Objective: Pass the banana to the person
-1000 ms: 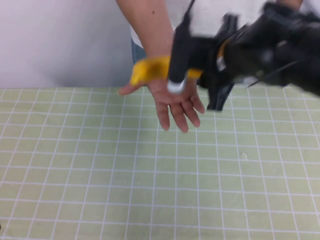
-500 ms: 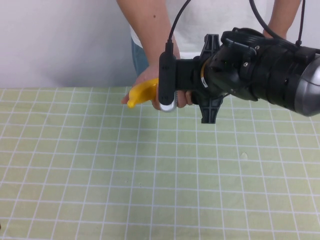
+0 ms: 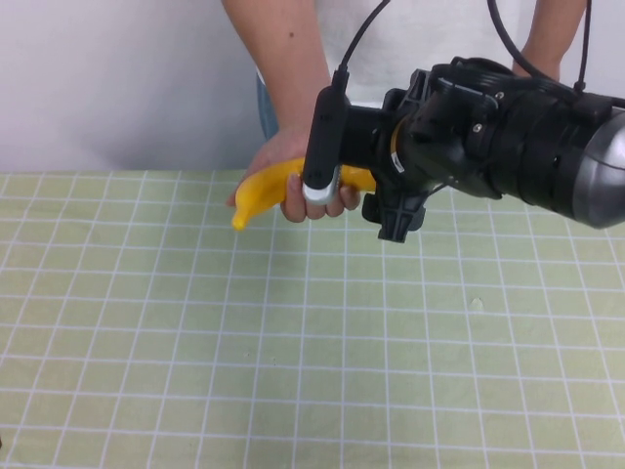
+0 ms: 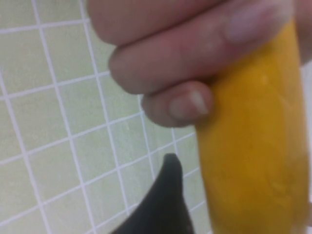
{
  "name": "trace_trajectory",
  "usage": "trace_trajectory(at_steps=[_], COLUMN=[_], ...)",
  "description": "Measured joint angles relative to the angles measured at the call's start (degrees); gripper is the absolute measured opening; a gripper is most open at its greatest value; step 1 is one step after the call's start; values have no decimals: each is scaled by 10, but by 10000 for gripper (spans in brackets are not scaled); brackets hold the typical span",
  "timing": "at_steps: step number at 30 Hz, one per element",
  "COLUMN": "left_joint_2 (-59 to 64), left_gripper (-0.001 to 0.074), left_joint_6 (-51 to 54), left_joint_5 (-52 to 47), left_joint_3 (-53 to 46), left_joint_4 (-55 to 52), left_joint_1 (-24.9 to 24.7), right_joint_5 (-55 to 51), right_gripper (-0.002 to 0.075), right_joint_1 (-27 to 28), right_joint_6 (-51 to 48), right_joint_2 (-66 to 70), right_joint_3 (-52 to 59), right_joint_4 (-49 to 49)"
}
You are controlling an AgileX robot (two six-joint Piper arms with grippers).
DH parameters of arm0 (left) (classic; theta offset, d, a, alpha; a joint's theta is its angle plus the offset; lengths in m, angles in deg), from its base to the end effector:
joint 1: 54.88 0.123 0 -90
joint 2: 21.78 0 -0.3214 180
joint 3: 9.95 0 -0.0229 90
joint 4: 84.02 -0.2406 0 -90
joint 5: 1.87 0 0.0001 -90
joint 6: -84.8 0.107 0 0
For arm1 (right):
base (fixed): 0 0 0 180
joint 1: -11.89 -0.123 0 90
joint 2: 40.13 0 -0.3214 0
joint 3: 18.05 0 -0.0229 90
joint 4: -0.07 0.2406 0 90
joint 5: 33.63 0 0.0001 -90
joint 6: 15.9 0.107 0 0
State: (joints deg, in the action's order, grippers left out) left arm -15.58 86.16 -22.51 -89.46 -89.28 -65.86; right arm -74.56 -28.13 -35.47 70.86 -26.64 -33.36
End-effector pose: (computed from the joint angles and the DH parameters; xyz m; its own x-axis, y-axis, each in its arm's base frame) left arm 0.0216 -0.0007 0.1685 -0.2559 0.1611 -0.9532 0.1891 0.9753 0.1141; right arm 0.3475 0.2413 0.3192 -0.0971 -0.9587 -0.2675 -0.7002 0.2568 -0.6661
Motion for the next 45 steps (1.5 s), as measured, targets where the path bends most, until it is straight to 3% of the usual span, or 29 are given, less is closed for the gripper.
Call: trace_trajectory(at_steps=[21,25,31,33,37,45], left_joint_2=[0,0,0,0,0,0], left_gripper=[-3,-3,-3,-3,-3,-3], left_joint_6=[0,0,0,0,0,0], left_joint_5=[0,0,0,0,0,0], left_joint_3=[0,0,0,0,0,0], left_joint_4=[0,0,0,0,0,-1], left_joint_1=[0,0,0,0,0,0], right_joint_5=[-75,-101,-144,-160,-174,-181], right_gripper=[556,447,111,47,2,-6], right_joint_1=[0,0,0,0,0,0], right_joint_6=[52,52,52,53,54,73], right_joint_2=[-156,-171,-188,-191,-199,-283], right_joint_3=[0,0,0,0,0,39], right_joint_4=[48,57,62,66,91,144])
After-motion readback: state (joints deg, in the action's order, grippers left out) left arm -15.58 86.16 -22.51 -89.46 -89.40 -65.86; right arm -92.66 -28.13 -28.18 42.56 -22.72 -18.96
